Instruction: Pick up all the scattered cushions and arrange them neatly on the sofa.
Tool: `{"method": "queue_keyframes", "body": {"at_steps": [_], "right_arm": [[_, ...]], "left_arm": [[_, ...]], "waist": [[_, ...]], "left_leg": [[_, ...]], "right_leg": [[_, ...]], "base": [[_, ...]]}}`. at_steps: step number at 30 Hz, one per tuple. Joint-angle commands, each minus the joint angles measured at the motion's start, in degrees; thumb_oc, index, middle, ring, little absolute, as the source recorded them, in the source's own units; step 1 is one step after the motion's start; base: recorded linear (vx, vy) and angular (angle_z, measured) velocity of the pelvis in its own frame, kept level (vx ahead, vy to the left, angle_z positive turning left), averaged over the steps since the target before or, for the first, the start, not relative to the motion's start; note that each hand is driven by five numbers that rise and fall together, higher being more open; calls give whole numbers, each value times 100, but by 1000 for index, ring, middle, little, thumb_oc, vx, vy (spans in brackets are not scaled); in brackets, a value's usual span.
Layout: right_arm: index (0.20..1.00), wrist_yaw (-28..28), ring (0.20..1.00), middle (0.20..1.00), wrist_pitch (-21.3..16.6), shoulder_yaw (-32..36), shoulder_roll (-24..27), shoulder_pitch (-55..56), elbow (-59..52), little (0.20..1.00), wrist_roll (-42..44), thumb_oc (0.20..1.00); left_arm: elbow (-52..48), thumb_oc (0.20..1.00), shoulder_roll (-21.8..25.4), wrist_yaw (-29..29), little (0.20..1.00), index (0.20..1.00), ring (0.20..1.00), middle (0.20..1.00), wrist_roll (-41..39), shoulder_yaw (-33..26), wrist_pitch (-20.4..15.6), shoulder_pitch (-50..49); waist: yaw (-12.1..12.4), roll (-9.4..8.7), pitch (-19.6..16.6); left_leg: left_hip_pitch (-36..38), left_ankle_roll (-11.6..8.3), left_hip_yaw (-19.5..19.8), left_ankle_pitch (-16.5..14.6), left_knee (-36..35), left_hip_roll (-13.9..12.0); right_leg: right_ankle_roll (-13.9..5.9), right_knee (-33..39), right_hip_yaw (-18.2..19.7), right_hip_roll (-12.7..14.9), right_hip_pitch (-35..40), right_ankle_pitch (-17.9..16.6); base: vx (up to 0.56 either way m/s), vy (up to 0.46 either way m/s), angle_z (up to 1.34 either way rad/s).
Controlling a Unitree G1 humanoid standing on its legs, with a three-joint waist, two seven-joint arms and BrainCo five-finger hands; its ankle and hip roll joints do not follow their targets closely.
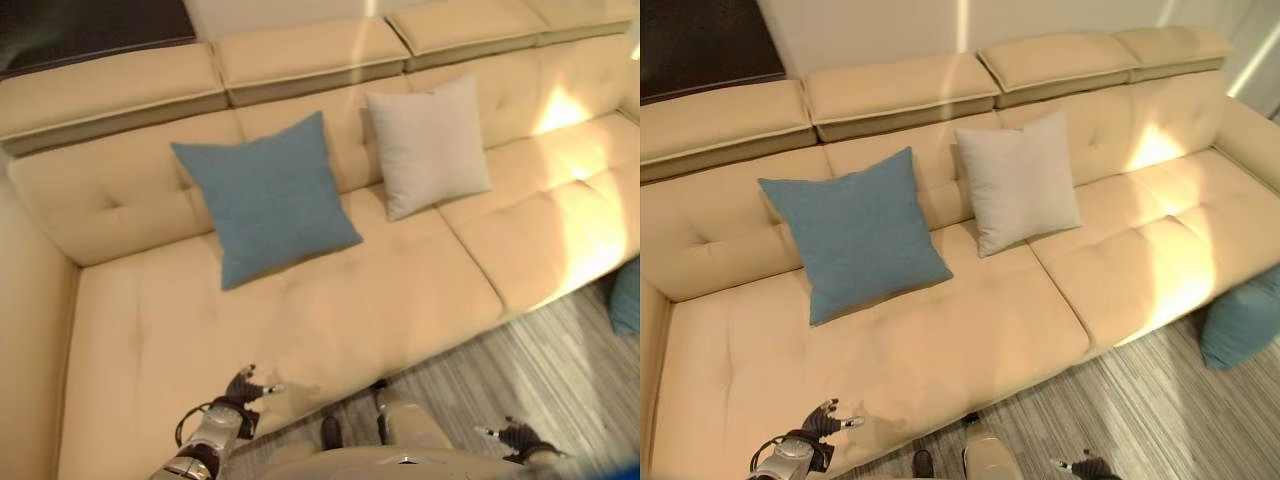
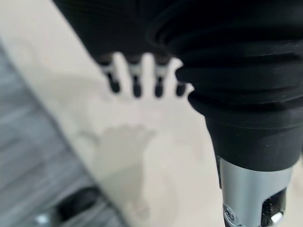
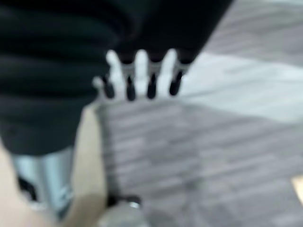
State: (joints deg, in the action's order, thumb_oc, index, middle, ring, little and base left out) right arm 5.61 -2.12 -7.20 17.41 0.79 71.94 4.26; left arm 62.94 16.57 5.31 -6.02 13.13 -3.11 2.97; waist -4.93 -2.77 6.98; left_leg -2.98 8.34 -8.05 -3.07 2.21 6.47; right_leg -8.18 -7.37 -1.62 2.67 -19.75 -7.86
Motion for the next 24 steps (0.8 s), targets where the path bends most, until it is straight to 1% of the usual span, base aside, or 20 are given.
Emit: {"method": "queue_keyframes", "body": {"at_steps": [1,3,4,5,6,8,9,13,14,15,17,18,19,21,22,23,24], "right_arm": [[1000,63,1000,1000,-88,-27,284,-316,-35,1000,7,1000],[1000,70,1000,1000,-82,66,267,-252,28,1000,19,1000],[1000,67,1000,1000,-72,93,250,-211,53,1000,8,1000],[1000,46,1000,1000,-45,110,240,-161,133,1000,-11,1000],[1000,70,1000,1000,-48,97,229,-192,113,1000,-4,1000],[1000,69,1000,1000,-76,102,173,-134,128,1000,78,1000],[1000,65,1000,1000,-67,101,155,-70,150,1000,121,1000],[1000,44,1000,1000,-71,173,135,22,156,1000,262,1000],[1000,55,1000,1000,-52,127,122,40,186,1000,250,1000],[1000,55,1000,1000,-51,128,122,40,185,1000,250,1000],[1000,62,1000,1000,-40,52,163,0,207,1000,210,1000],[1000,64,1000,1000,-42,65,191,-28,206,1000,238,1000],[1000,77,1000,1000,-52,89,195,-32,193,1000,267,1000],[1000,49,1000,1000,-38,151,200,-44,215,1000,352,1000],[1000,68,1000,1000,-35,173,179,-60,228,1000,379,1000],[1000,76,1000,1000,-31,176,179,-115,225,1000,398,1000],[1000,86,1000,1000,-41,169,172,-174,234,1000,407,1000]], "left_arm": [[12,1000,254,61,1000,1000,1000,1000,259,-106,-42,22],[81,1000,220,37,1000,1000,1000,1000,300,-98,-13,-14],[102,1000,195,14,1000,1000,1000,1000,313,-102,0,-43],[149,1000,150,-14,1000,1000,1000,1000,314,-125,26,-58],[154,1000,148,23,1000,1000,1000,1000,316,-145,31,-43],[275,1000,104,28,1000,1000,1000,1000,408,-108,27,-1],[306,1000,60,9,1000,1000,1000,1000,436,-61,55,33],[291,1000,4,-14,1000,1000,1000,1000,465,6,91,89],[253,1000,-29,-15,1000,1000,1000,1000,518,106,104,132],[254,1000,-30,-15,1000,1000,1000,1000,518,106,104,133],[201,1000,-63,5,1000,1000,1000,1000,519,204,95,203],[204,1000,-78,20,1000,1000,1000,1000,470,206,97,208],[223,1000,-100,19,1000,1000,1000,1000,458,234,101,237],[321,1000,-125,1,1000,1000,1000,1000,497,273,111,269],[355,1000,-125,17,1000,1000,1000,1000,547,289,108,300],[359,1000,-128,35,1000,1000,1000,1000,556,313,93,325],[362,1000,-103,46,1000,1000,1000,1000,572,325,92,340]], "waist": [[225,231,-17],[305,288,-117],[374,285,-173],[465,232,-206],[485,177,-227],[412,107,-297],[374,58,-287],[289,13,-259],[292,-29,-236],[297,-27,-229],[385,-72,-146],[385,-80,-163],[365,-56,-174],[289,-14,-228],[232,-5,-241],[232,-4,-218],[185,-7,-198]], "left_leg": [[193,-856,411,155,-203,-448],[198,-874,294,209,-316,-519],[188,-893,224,223,-325,-545],[156,-929,116,223,-295,-532],[133,-969,44,272,-320,-538],[125,-1040,18,290,-305,-585],[144,-1099,24,280,-232,-639],[164,-1135,10,225,-100,-703],[147,-1148,192,157,97,-724],[151,-1148,188,149,106,-726],[20,-1178,840,42,339,-518],[30,-1158,1214,-52,306,-399],[29,-1143,1220,-31,238,-383],[95,-1105,1042,21,24,-430],[114,-1063,988,33,-38,-425],[124,-1029,946,46,-98,-397],[126,-1021,806,107,-226,-414]], "right_leg": [[-38,-490,-219,124,880,625],[7,-578,-524,203,1152,842],[-5,-485,-726,276,1371,939],[-37,-119,-926,324,1712,961],[-27,170,-894,262,1714,889],[7,515,-634,82,1826,887],[38,667,-581,6,1893,842],[90,831,-533,-91,1989,798],[119,853,-405,-131,1988,764],[119,852,-402,-132,1994,765],[141,862,-175,-154,1938,696],[114,875,93,-189,1852,597],[80,873,166,-185,1798,547],[27,898,300,-173,1725,470],[-32,875,403,-159,1616,399],[-99,851,558,-153,1479,301],[-151,844,661,-160,1366,210]], "base": [[-135,51,-87],[-98,4,-41],[-88,-59,-47],[-93,-82,-41],[-79,-107,-47],[-8,-148,-61],[1,-166,-32],[-29,-88,13],[-14,-25,-8],[-45,-21,-40],[-89,19,-73],[-100,63,-76],[-71,101,-93],[-20,131,-133],[-55,170,-71],[-95,173,-42],[-109,171,-65]]}}
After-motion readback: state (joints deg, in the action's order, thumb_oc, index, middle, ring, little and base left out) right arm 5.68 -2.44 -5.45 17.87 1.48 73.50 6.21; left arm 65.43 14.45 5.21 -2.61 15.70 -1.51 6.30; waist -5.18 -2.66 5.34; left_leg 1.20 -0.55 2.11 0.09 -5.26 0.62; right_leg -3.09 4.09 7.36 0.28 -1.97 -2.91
